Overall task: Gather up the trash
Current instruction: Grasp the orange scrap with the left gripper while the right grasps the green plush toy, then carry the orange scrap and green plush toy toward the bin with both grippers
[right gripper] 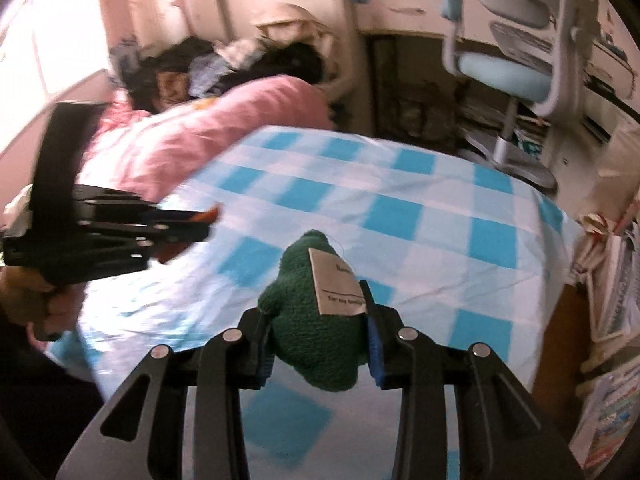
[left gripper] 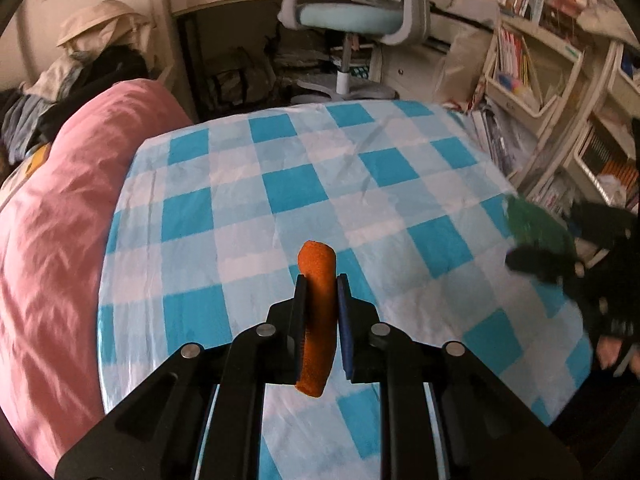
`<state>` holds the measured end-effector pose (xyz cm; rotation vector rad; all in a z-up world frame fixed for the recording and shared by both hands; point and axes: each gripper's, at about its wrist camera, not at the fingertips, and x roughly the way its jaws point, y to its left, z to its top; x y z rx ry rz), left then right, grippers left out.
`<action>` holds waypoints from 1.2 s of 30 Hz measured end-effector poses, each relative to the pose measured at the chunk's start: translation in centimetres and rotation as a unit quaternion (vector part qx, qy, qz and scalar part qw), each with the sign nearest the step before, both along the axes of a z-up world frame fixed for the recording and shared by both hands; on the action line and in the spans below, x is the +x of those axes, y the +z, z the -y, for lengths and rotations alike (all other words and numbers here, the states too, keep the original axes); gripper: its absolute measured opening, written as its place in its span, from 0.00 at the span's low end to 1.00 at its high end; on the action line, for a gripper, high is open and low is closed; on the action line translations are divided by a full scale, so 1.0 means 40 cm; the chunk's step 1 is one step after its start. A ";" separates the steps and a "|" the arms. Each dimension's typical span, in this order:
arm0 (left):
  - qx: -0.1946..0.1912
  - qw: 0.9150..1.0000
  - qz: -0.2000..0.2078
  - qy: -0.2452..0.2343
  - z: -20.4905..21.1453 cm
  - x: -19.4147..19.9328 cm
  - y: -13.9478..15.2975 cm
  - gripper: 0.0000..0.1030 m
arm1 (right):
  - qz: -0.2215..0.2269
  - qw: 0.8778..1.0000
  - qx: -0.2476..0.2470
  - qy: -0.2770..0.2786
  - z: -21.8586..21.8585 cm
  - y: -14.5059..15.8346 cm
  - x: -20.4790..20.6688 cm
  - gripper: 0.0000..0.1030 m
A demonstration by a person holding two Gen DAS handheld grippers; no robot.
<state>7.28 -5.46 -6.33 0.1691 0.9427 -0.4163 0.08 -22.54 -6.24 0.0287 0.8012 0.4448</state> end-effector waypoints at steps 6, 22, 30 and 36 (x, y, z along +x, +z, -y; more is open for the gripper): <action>-0.030 0.999 0.003 0.033 -0.037 -0.102 0.031 0.13 | 0.006 0.999 0.025 0.033 -0.065 0.013 -0.101 0.35; -0.058 0.996 -0.029 0.060 -0.074 -0.371 -0.008 0.13 | -0.023 0.994 0.029 0.103 -0.206 -0.034 -0.372 0.35; -0.061 0.994 -0.048 0.077 -0.090 -0.466 -0.040 0.13 | -0.042 0.992 0.021 0.115 -0.229 -0.068 -0.467 0.36; -0.062 0.991 -0.066 0.099 -0.112 -0.534 -0.071 0.13 | -0.069 0.990 0.015 0.118 -0.237 -0.101 -0.524 0.36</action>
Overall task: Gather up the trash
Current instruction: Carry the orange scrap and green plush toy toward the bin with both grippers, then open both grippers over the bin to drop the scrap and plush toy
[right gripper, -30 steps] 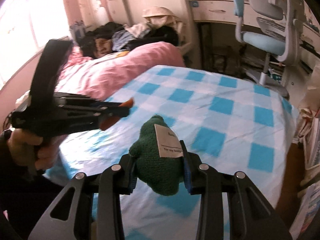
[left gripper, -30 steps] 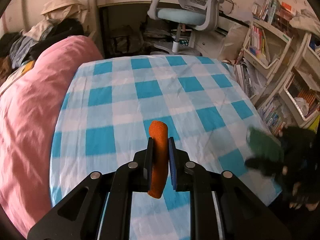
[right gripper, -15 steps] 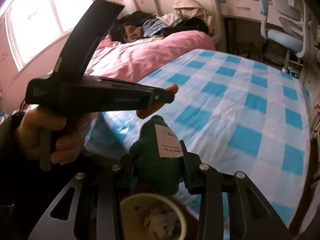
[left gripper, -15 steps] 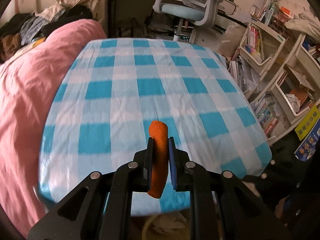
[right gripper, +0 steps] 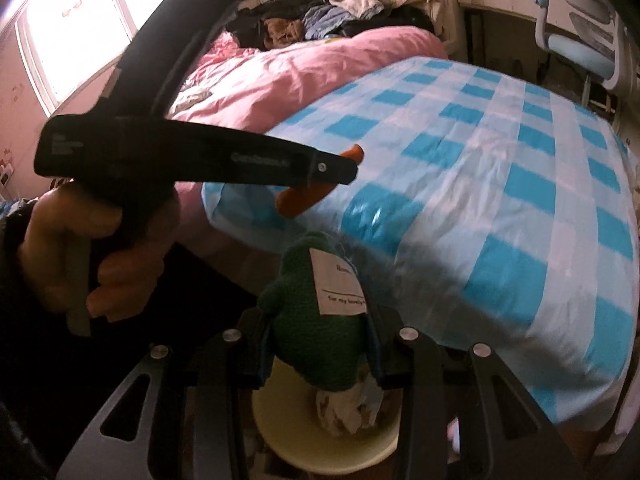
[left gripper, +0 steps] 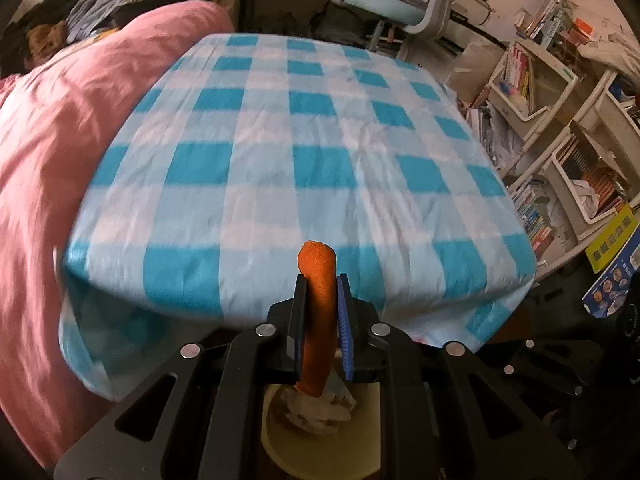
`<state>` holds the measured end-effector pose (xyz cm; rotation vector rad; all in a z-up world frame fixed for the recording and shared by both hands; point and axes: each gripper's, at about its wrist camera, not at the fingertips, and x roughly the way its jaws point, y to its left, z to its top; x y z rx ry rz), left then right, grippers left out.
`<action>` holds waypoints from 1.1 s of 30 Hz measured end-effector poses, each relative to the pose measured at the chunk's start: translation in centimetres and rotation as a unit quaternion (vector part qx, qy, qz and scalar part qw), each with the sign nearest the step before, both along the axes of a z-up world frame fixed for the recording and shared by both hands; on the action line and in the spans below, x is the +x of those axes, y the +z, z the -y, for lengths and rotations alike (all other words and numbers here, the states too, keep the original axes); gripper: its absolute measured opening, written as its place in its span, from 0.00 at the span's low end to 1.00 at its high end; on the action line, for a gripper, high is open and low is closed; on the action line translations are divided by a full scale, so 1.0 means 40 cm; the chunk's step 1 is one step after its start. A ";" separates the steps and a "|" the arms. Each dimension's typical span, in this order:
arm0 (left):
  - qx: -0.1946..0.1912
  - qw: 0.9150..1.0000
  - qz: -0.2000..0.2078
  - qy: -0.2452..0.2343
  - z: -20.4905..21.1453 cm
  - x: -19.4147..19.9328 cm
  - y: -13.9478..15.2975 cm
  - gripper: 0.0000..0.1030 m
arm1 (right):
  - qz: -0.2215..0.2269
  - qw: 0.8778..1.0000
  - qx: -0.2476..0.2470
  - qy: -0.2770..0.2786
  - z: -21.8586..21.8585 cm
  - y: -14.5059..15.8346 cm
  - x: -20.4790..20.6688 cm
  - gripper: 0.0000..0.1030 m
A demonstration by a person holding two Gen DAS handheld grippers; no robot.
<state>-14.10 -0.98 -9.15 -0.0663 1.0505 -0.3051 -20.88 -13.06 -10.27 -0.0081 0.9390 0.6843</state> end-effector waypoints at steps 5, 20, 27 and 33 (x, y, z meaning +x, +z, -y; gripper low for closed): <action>0.005 1.000 -0.016 0.017 -0.015 -0.064 -0.026 0.13 | -0.027 0.999 -0.015 0.013 -0.017 -0.035 -0.049 0.40; 0.029 0.997 -0.071 0.019 -0.013 -0.212 -0.105 0.15 | -0.044 0.997 -0.063 -0.009 0.000 -0.072 -0.115 0.66; 0.045 0.998 -0.027 0.041 -0.021 -0.224 -0.070 0.45 | -0.022 0.996 -0.088 -0.021 -0.005 -0.068 -0.120 0.72; 0.063 0.997 0.008 0.047 -0.020 -0.225 -0.044 0.52 | -0.013 0.995 -0.093 -0.031 -0.004 -0.065 -0.118 0.74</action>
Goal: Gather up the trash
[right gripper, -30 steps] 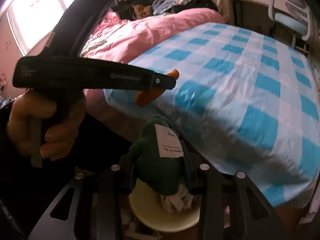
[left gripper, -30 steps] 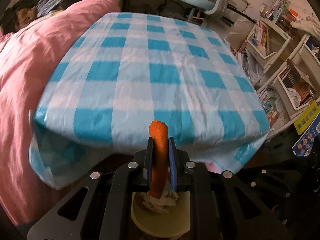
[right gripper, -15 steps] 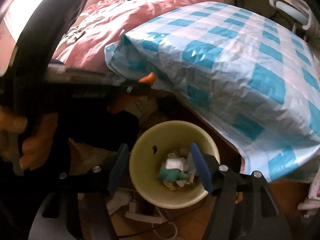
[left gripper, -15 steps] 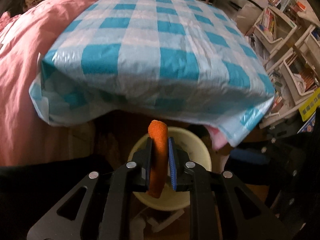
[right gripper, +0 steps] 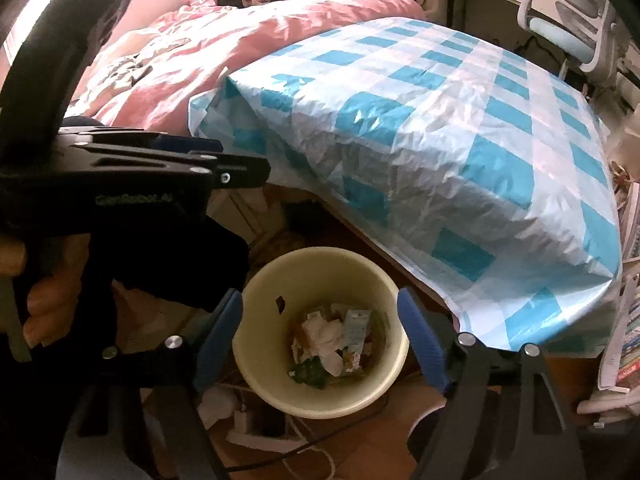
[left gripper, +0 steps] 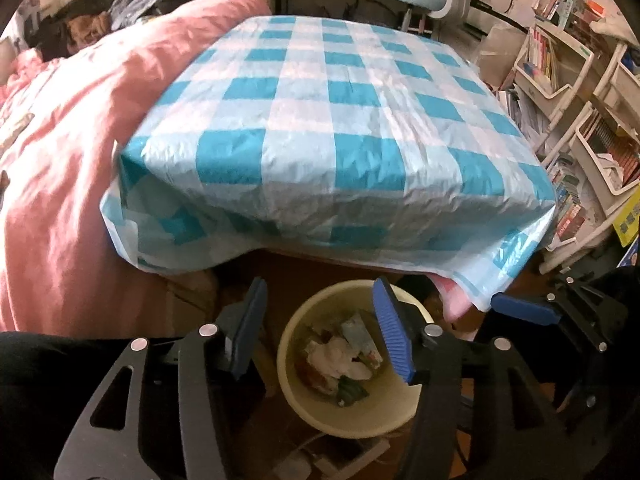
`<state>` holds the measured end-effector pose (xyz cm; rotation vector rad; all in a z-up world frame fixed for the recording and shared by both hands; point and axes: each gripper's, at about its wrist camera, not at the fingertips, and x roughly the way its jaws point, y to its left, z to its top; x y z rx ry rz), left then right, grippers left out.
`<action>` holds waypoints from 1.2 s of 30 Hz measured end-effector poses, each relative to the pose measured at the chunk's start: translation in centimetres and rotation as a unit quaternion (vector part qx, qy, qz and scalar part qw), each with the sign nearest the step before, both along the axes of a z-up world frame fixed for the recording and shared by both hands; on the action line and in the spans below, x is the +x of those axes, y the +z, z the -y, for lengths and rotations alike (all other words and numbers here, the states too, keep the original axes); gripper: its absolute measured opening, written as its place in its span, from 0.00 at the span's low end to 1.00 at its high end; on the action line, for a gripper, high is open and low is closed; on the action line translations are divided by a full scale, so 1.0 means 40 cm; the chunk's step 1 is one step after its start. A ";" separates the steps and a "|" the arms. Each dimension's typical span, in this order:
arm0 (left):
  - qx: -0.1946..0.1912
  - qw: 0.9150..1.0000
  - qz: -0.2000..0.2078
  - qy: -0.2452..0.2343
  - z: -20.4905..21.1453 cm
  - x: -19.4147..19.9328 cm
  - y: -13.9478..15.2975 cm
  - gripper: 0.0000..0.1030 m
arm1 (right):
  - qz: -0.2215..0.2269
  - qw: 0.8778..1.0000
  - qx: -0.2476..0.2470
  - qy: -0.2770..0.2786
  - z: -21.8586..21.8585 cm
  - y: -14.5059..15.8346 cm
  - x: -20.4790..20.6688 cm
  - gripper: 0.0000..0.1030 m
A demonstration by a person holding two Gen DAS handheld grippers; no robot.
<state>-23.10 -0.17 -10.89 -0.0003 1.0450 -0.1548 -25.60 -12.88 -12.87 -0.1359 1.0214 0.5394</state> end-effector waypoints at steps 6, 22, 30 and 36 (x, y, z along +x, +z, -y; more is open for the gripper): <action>0.009 0.999 0.032 0.008 -0.005 -0.002 0.022 0.64 | 0.028 1.000 0.002 -0.012 0.003 0.016 0.001 0.77; 0.029 0.988 0.147 0.042 -0.006 -0.009 0.112 0.88 | 0.182 0.978 -0.022 -0.098 0.033 0.115 -0.010 0.89; 0.016 0.979 0.195 0.064 -0.004 0.029 0.175 0.93 | 0.247 0.956 -0.016 -0.159 0.073 0.174 0.022 0.91; 0.008 0.975 0.210 0.073 -0.001 0.062 0.196 0.93 | 0.264 0.947 -0.020 -0.181 0.079 0.185 0.051 0.92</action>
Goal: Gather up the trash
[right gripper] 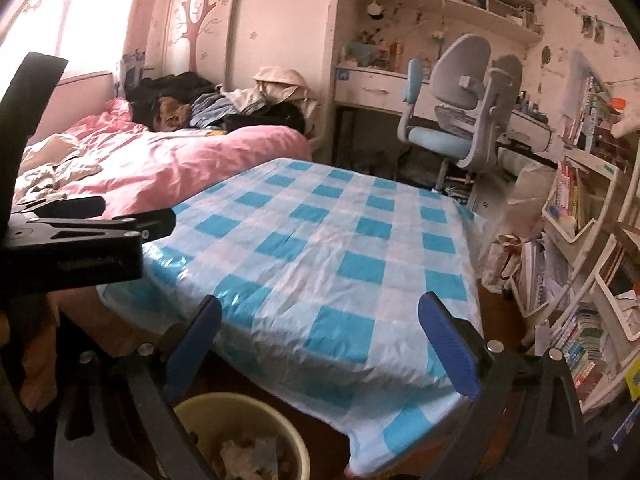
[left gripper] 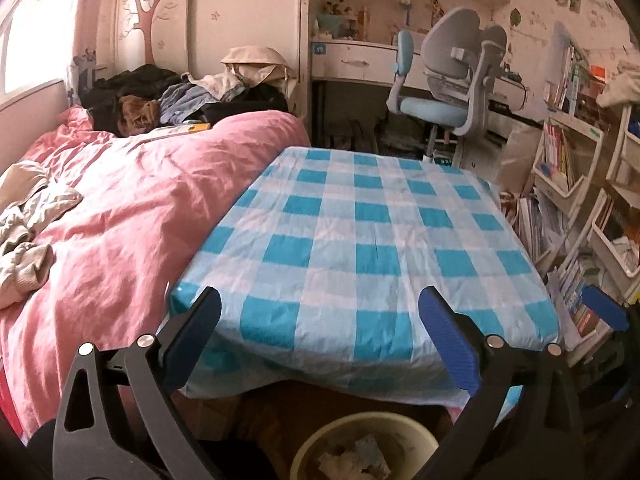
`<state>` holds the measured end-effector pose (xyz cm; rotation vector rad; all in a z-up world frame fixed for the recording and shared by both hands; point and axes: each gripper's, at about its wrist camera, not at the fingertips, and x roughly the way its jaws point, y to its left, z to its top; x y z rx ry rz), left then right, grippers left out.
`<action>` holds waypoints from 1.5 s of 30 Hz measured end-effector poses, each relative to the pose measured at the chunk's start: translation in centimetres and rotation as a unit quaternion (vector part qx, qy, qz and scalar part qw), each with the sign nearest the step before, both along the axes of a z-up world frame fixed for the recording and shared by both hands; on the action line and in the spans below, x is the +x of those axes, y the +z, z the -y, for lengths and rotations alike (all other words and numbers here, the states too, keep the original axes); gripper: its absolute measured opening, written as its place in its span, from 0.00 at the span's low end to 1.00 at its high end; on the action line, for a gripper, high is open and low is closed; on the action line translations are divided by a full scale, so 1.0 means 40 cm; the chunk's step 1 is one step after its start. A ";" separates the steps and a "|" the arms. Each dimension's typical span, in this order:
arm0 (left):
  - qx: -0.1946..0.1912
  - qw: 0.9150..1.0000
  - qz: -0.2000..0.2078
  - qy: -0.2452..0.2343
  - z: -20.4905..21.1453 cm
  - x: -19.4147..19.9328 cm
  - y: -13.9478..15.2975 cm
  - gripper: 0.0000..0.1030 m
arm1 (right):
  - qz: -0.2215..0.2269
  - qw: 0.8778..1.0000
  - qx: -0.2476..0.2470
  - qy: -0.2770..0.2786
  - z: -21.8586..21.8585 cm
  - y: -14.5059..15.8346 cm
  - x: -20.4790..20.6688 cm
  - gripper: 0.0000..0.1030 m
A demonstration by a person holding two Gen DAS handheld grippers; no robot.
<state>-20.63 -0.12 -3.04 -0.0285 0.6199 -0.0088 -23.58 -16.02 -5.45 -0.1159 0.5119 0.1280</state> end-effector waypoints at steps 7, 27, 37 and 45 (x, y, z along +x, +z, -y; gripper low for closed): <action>-0.001 1.000 0.016 0.005 0.000 0.039 0.017 0.93 | 0.013 0.999 0.023 -0.022 0.022 0.016 0.035 0.92; 0.004 0.999 0.030 0.013 0.007 0.121 0.040 0.93 | 0.010 0.999 0.036 -0.038 0.051 0.017 0.103 0.92; 0.019 0.999 0.029 -0.001 0.036 0.155 0.040 0.93 | 0.001 0.998 0.038 -0.040 0.070 0.009 0.140 0.92; 0.028 0.999 0.025 -0.006 0.052 0.182 0.038 0.93 | -0.003 0.999 0.037 -0.040 0.077 0.003 0.167 0.92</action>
